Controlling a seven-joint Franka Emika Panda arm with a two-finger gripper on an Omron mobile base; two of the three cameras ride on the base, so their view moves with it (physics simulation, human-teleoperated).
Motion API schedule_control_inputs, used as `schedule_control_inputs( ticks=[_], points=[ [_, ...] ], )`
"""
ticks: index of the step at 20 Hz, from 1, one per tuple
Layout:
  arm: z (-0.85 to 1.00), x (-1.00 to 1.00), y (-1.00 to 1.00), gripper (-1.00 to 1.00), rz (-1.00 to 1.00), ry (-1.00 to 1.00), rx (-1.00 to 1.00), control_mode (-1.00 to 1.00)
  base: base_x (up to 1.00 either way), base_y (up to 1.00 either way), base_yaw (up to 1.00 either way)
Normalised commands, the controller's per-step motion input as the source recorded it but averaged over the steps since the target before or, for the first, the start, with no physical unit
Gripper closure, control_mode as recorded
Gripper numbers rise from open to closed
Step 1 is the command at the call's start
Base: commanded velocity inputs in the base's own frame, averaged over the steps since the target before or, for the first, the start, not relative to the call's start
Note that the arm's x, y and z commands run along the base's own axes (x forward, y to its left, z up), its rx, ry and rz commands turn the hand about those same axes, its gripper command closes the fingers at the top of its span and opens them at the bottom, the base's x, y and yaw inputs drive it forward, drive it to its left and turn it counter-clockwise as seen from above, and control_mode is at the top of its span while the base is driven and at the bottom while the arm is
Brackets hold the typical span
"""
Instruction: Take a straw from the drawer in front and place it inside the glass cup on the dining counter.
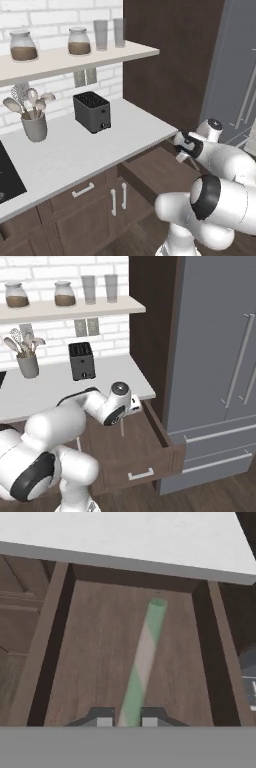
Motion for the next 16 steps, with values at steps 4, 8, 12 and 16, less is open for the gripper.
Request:
schedule_control_inputs(
  ticks=[4,8,12,16],
  points=[
    [1.0,-0.18,-0.14,1.0,0.11,0.02,0.0,-1.0,0.0,0.0,0.0],
    [0.99,-0.71,0.52,1.0,0.13,0.01,-0.17,-1.0,0.0,0.0,0.0],
    [0.79,-0.76,1.0,1.0,0.14,0.0,-0.31,-1.0,0.0,0.0,0.0],
    [0.69,-0.81,0.93,1.0,0.18,-0.02,-0.34,-1.0,0.0,0.0,0.0]
  ],
)
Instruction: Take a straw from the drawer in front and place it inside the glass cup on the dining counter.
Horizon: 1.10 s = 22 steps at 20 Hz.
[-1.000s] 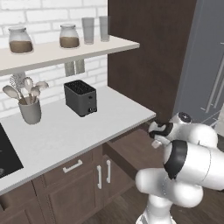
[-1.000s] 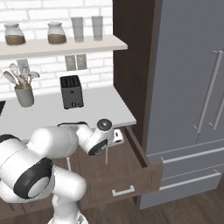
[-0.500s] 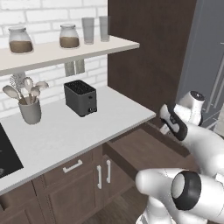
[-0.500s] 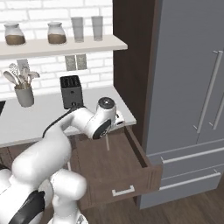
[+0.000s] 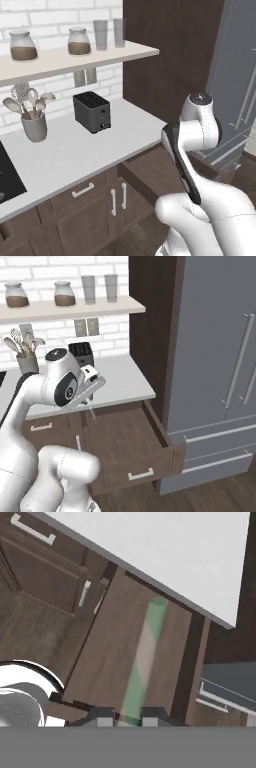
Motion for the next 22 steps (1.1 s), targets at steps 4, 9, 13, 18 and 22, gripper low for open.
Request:
schedule_control_inputs(
  ticks=[4,9,13,18,22],
  points=[
    [0.17,-1.0,0.43,1.0,0.06,-0.33,-0.13,-1.0,0.0,0.0,0.0],
    [-0.09,-0.85,0.1,1.0,0.01,-0.4,0.0,-1.0,0.0,0.0,0.0],
    [0.0,-0.31,0.0,1.0,0.01,-0.19,0.03,-1.0,0.0,0.0,0.0],
    [0.0,-0.15,0.0,1.0,0.0,-0.11,0.01,-1.0,0.0,0.0,0.0],
    [0.0,0.0,0.0,1.0,0.0,0.0,0.0,1.0,-0.66,0.0,-0.01]
  ],
)
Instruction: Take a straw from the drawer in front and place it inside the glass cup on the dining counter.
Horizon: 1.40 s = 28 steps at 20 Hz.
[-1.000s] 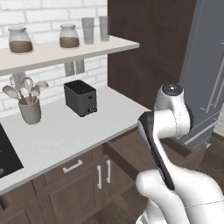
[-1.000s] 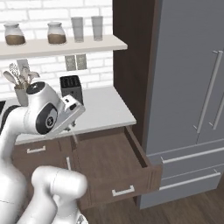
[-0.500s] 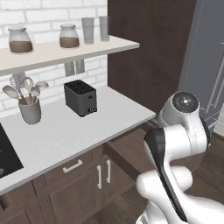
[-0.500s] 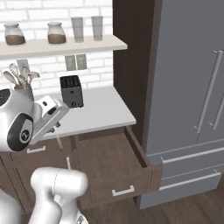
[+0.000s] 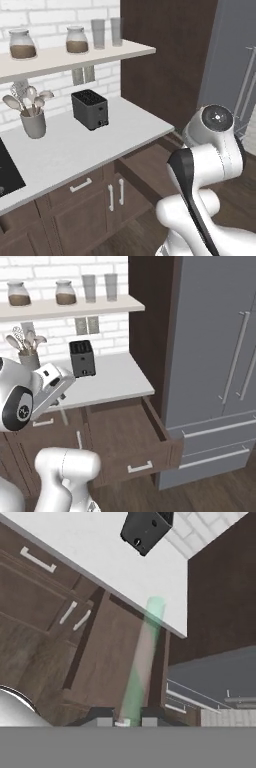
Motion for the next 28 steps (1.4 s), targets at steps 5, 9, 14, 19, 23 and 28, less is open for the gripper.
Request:
schedule_control_inputs(
  ticks=[5,9,14,19,23,28],
  points=[
    [0.0,0.0,0.0,1.0,0.0,0.0,0.0,1.0,-1.0,0.11,-0.13],
    [0.0,0.0,0.0,1.0,0.0,0.0,0.0,1.0,-0.87,0.08,-0.39],
    [0.0,0.0,0.0,1.0,0.0,0.0,0.0,1.0,-0.36,0.0,-0.76],
    [0.0,0.0,0.0,1.0,0.0,0.0,0.0,1.0,-0.12,0.02,-0.87],
    [0.0,0.0,0.0,1.0,0.0,0.0,0.0,1.0,-0.01,0.08,-0.94],
    [0.0,0.0,0.0,1.0,0.0,0.0,0.0,1.0,0.0,0.06,-0.95]
  ],
)
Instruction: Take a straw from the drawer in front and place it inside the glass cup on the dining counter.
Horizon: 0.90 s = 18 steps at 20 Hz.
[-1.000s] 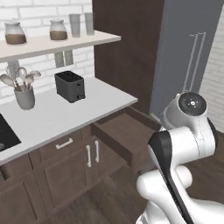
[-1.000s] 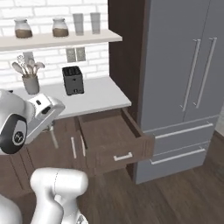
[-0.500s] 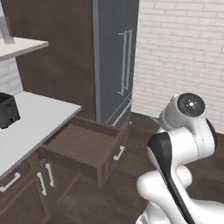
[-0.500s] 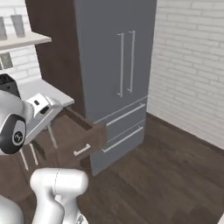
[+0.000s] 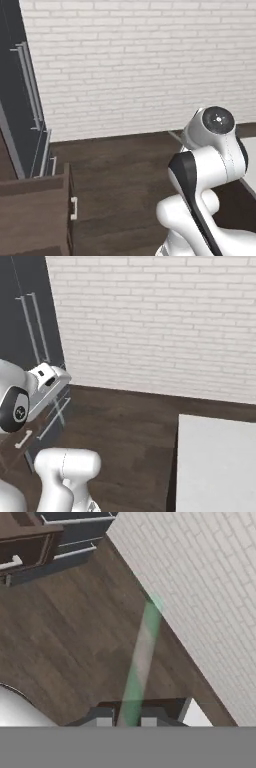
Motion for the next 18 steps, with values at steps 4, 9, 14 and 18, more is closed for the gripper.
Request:
schedule_control_inputs(
  ticks=[4,9,14,18],
  points=[
    [0.0,0.0,0.0,1.0,0.0,0.0,0.0,1.0,0.52,0.24,-0.59],
    [0.0,0.0,0.0,1.0,0.0,0.0,0.0,1.0,0.94,0.29,-0.3],
    [0.0,0.0,0.0,1.0,0.0,0.0,0.0,1.0,1.0,0.32,-0.23],
    [0.0,0.0,0.0,1.0,0.0,0.0,0.0,1.0,1.0,0.41,-0.4]
  ],
)
